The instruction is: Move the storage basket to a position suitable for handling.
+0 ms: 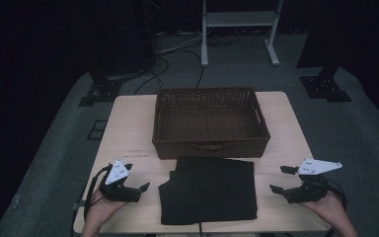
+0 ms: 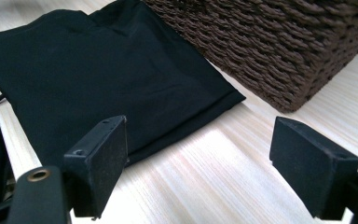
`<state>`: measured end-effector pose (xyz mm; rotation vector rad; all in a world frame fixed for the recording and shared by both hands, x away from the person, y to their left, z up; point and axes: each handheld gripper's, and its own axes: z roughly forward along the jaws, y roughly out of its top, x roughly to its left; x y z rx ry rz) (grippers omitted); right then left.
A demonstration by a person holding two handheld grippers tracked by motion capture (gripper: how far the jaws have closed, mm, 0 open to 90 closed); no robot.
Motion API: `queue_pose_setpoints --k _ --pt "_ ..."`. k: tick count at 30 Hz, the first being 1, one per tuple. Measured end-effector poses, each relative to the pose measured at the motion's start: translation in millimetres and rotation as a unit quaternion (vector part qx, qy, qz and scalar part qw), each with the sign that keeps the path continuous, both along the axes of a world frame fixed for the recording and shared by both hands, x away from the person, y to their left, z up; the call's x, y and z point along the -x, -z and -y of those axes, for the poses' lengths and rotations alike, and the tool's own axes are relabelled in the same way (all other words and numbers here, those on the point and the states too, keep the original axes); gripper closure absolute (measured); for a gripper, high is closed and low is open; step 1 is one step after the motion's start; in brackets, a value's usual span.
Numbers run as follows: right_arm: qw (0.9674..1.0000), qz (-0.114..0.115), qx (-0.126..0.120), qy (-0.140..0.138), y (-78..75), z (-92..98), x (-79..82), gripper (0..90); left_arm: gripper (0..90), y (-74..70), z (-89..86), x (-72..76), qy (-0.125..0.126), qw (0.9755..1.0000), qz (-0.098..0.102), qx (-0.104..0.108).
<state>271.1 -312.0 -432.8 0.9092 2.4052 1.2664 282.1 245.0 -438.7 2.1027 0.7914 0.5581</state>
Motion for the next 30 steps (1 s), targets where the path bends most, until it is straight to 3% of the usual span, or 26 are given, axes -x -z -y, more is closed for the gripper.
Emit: queue_pose_setpoints --k 8,16,30 --pt "0.9995 -0.004 0.017 -0.025 -6.3 -14.4 -2.0 17.4 6.8 -8.0 13.9 0.3 0.026 0.9995 0.002 -0.02" --pt "0.998 -0.007 0.036 -0.051 -10.5 -26.5 -6.7 17.4 5.7 -13.1 26.7 0.1 0.052 0.9984 -0.005 -0.022" --pt "0.9936 -0.004 0.063 -0.094 -20.8 -51.5 -13.1 17.4 5.8 -22.9 53.5 -5.4 0.1 0.9939 -0.01 -0.044"
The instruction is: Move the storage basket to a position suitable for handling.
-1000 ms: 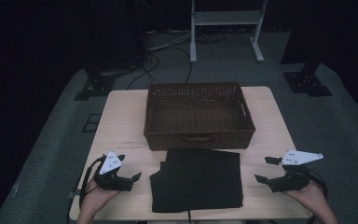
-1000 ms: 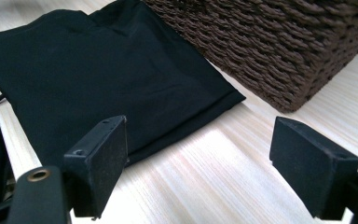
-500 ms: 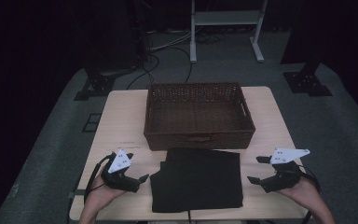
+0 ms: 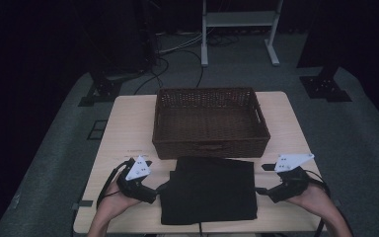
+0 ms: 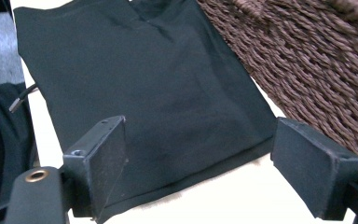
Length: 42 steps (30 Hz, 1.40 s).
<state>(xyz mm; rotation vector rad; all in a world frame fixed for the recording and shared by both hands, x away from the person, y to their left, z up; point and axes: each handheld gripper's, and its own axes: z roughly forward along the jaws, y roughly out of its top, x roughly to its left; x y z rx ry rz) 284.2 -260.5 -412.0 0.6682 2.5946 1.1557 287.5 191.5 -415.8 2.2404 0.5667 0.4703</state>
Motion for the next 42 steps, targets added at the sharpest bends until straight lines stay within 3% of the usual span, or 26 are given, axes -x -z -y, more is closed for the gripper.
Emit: queue_pose_setpoints --k 27,42 --pt "0.9971 -0.008 0.044 -0.061 -17.4 -36.2 -17.6 16.9 5.7 -8.8 41.6 -4.4 0.057 0.998 0.0 -0.026" --pt "0.9941 -0.021 0.064 -0.086 -9.4 -51.2 -28.5 16.9 5.7 -6.4 69.5 -14.9 0.101 0.9931 -0.019 -0.056"
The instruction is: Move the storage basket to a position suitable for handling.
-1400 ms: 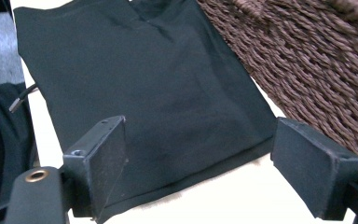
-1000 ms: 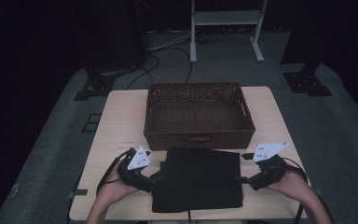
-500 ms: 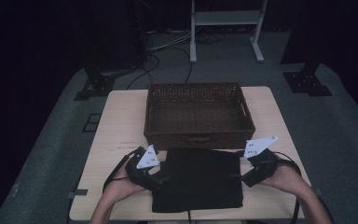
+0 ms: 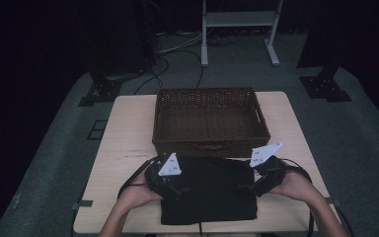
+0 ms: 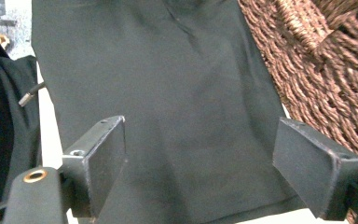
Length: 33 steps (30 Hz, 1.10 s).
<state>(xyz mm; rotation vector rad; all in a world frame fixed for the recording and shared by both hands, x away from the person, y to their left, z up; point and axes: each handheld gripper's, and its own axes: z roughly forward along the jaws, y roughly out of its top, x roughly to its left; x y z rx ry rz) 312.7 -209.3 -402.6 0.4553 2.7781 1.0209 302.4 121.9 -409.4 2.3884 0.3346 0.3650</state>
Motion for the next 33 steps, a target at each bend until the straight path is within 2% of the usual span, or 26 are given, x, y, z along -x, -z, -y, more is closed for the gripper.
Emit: queue_pose_setpoints --k 6,19,23,28,30,33 --pt "0.9999 -0.008 0.008 -0.007 5.0 -7.7 -3.6 17.0 5.8 4.9 9.8 -5.2 0.017 0.9996 -0.014 -0.018" --pt "0.9974 -0.03 0.056 -0.034 27.7 -34.6 -12.0 17.0 6.4 22.0 31.0 -17.4 0.044 0.9968 -0.054 -0.039" --pt "0.9963 -0.04 0.064 -0.041 36.3 -40.9 -13.8 17.3 6.4 28.5 37.2 -22.8 0.049 0.9953 -0.069 -0.047" --pt "0.9943 -0.047 0.084 -0.044 49.8 -45.8 -15.8 17.3 6.5 38.0 44.5 -25.5 0.055 0.9933 -0.082 -0.061" --pt "0.994 -0.05 0.088 -0.041 53.6 -46.3 -17.0 17.3 6.4 42.4 47.7 -25.7 0.067 0.9917 -0.088 -0.066" --pt "0.9936 -0.053 0.093 -0.036 59.4 -47.4 -18.3 16.3 6.4 45.5 48.7 -28.0 0.065 0.9907 -0.099 -0.066"
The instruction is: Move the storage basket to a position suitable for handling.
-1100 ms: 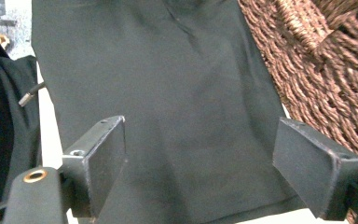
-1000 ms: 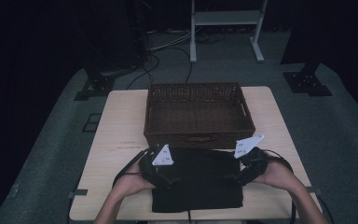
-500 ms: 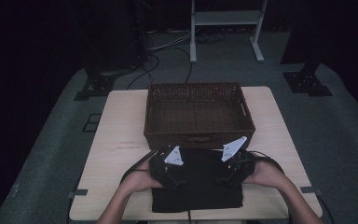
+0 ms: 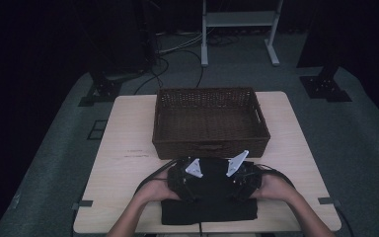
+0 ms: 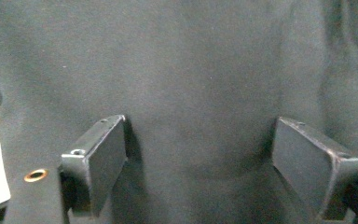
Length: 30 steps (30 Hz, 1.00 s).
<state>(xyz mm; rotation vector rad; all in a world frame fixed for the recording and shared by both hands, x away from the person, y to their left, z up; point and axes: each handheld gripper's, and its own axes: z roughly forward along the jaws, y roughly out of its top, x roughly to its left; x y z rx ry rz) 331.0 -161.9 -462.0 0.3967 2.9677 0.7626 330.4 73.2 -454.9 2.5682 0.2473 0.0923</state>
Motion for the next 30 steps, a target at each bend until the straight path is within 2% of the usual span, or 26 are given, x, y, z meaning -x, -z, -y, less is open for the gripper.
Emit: queue_pose_setpoints --k 3,5,7,13,15,17,20,25,27,30 --pt "1.0 -0.003 0.001 0.005 3.9 -0.3 -1.6 14.8 6.4 3.0 0.0 -2.7 -0.003 0.9999 -0.015 -0.002" --pt "0.9998 -0.009 0.0 0.015 6.7 0.7 -4.1 10.7 6.4 6.0 -0.7 -6.0 -0.013 0.9993 -0.034 0.002" --pt "0.9996 -0.016 -0.005 0.022 8.7 2.6 -5.7 10.5 6.4 8.2 -1.8 -8.6 -0.021 0.9985 -0.051 0.004" --pt "0.9994 -0.022 -0.012 0.025 11.9 3.5 -6.6 11.6 6.5 18.1 -7.7 -17.6 -0.045 0.9939 -0.097 0.028" --pt "0.9994 -0.022 -0.012 0.023 12.2 3.1 -7.1 12.2 6.6 19.2 -8.5 -17.6 -0.044 0.9942 -0.092 0.034" --pt "0.9994 -0.022 -0.008 0.024 11.9 2.1 -6.8 12.9 7.6 18.4 -6.6 -17.1 -0.049 0.9944 -0.09 0.028" --pt "0.9994 -0.025 0.007 0.021 10.1 -1.9 -7.0 14.8 11.3 16.6 -3.2 -18.6 -0.042 0.9948 -0.09 0.02" --pt "0.9993 -0.029 0.024 0.007 5.5 -8.6 -8.7 27.7 25.0 14.0 -0.8 -23.0 -0.027 0.994 -0.104 0.019" --pt "0.9992 -0.033 0.024 0.002 3.9 -9.7 -11.0 35.3 33.4 13.6 -2.6 -28.6 -0.022 0.9923 -0.119 0.027" --pt "0.9989 -0.04 0.024 -0.001 2.1 -12.0 -16.0 43.8 42.4 13.1 -2.0 -35.6 -0.018 0.9904 -0.134 0.027"
